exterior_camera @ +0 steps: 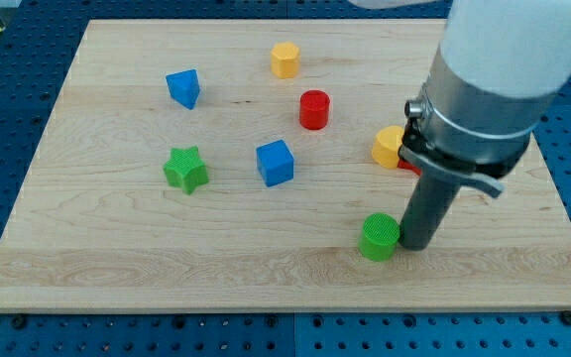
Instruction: Push the green circle diagonally bottom right to the blue cube
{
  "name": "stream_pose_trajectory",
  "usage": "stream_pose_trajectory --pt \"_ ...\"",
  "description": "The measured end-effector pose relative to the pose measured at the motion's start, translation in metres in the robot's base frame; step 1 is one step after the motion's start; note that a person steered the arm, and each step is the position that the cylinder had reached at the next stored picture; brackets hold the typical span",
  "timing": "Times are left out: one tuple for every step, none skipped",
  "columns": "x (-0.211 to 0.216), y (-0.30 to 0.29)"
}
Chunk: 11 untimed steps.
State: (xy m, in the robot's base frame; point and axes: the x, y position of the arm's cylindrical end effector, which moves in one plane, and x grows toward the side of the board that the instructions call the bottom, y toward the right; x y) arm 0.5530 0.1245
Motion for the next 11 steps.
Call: stream_pose_trajectory --pt "-0.007 0.000" --pt "-0.007 0.000" --pt "-0.005 0.000" --pt "0.013 0.000" --pt "0.029 0.000" --pt "0.034 0.000" --pt "0.034 -0.013" --pt "0.034 -0.049" --pt "0.031 -0.062" --pt "0.026 -0.062" --pt "-0.001 -0.061"
